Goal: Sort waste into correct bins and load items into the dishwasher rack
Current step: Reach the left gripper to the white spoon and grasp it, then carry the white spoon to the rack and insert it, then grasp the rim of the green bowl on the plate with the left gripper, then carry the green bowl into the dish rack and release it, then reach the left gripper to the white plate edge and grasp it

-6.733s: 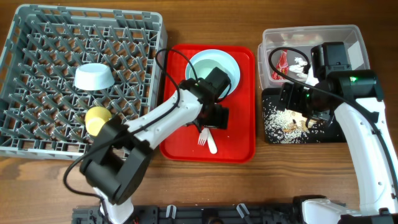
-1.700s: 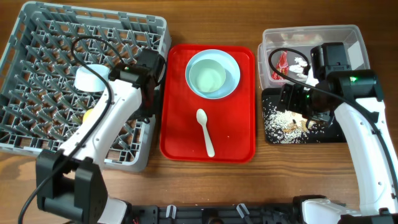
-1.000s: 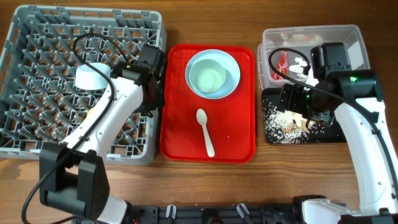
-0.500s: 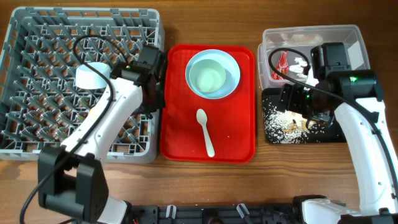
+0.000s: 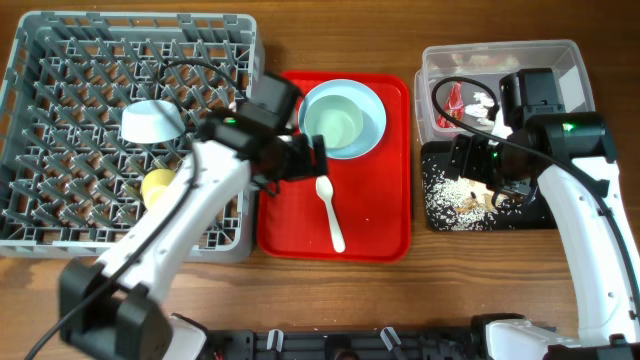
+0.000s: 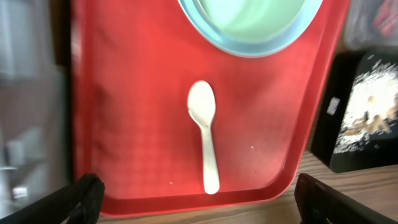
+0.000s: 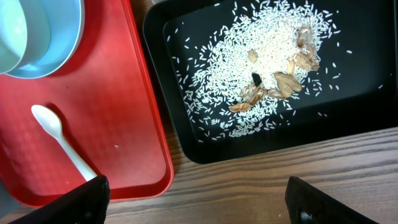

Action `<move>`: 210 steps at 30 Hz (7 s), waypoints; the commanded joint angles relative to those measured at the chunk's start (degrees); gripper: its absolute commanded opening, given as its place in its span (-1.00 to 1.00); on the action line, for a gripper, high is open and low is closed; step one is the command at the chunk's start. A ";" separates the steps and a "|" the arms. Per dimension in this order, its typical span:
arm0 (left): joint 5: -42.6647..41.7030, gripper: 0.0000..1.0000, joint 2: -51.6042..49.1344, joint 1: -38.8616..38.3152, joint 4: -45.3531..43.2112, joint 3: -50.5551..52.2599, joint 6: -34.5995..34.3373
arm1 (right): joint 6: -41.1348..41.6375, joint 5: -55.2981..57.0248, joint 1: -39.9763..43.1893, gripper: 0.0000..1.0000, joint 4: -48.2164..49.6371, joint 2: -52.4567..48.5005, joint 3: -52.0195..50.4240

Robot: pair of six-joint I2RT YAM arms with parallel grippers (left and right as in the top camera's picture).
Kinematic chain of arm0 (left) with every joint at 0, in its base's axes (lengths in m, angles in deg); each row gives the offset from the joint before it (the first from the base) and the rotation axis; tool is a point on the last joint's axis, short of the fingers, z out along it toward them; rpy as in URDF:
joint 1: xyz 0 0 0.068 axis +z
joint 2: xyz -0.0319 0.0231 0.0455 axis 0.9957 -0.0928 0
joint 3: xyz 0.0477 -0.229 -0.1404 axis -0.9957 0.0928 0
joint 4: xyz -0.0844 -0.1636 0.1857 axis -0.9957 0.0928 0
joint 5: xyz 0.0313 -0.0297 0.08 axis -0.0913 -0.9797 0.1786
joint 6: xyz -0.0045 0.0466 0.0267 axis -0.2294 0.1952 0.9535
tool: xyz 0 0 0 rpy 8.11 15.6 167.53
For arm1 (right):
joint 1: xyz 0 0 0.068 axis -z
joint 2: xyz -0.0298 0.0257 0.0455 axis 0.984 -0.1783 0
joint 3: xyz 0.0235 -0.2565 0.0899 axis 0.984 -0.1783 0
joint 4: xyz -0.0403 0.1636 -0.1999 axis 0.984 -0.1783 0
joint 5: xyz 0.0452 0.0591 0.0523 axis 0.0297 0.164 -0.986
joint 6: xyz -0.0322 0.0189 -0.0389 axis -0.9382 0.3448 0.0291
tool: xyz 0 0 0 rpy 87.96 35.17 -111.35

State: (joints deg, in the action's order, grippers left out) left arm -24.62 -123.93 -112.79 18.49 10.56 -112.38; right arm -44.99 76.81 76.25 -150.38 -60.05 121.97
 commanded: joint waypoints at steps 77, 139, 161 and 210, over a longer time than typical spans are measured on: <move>2.64 0.14 -1.44 17.09 -6.32 -2.62 23.78 | 0.17 0.63 0.11 0.84 -0.26 0.42 0.07; -38.14 -0.92 2.14 30.14 -25.57 -2.60 23.82 | -1.14 0.42 0.11 0.86 -0.79 0.42 0.07; -61.20 -0.36 -19.74 49.22 -26.05 -2.60 23.80 | -1.11 0.42 0.11 0.86 -0.72 0.42 0.07; 2.91 1.00 4.48 5.57 -14.47 -2.60 19.08 | -1.09 -2.19 0.13 0.99 -1.11 0.42 0.07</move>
State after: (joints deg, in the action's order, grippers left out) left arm -30.92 -115.52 -98.83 6.01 8.03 -92.82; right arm -45.91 75.39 76.25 -151.45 -60.05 121.97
